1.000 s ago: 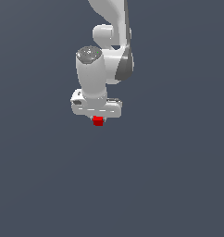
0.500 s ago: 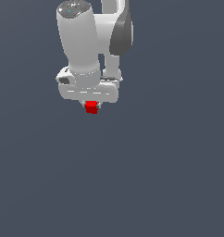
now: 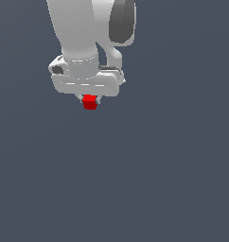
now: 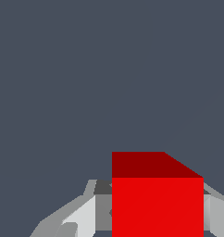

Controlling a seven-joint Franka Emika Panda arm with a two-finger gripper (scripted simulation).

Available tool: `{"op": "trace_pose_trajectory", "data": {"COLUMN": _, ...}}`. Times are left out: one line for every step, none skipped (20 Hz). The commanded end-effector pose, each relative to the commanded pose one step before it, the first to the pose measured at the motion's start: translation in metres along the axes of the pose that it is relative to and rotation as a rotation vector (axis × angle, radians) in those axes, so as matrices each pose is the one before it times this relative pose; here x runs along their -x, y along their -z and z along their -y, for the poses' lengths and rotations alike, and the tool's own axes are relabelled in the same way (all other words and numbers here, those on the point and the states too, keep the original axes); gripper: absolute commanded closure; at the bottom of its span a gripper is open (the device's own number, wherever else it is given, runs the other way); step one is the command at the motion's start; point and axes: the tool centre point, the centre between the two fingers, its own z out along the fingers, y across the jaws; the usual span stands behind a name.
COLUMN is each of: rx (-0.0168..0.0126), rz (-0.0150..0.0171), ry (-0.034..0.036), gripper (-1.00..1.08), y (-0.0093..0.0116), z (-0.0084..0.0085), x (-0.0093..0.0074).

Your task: Pick up the red cube and move it to a goal position.

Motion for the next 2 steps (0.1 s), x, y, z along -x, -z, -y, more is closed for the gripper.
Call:
{"op": "trace_pose_trajectory", "data": {"rx": 0.00002, "rz": 0.00057, "ry": 0.00026, "gripper": 1.08, "y": 0.0026, "z": -0.00039, "x": -0.00086}}
{"op": "trace_pose_trajectory", "data": {"rx": 0.0, "rz": 0.0, "ry": 0.0, "gripper": 1.08, "y": 0.00004, "z": -0.00001, "x": -0.00011}}
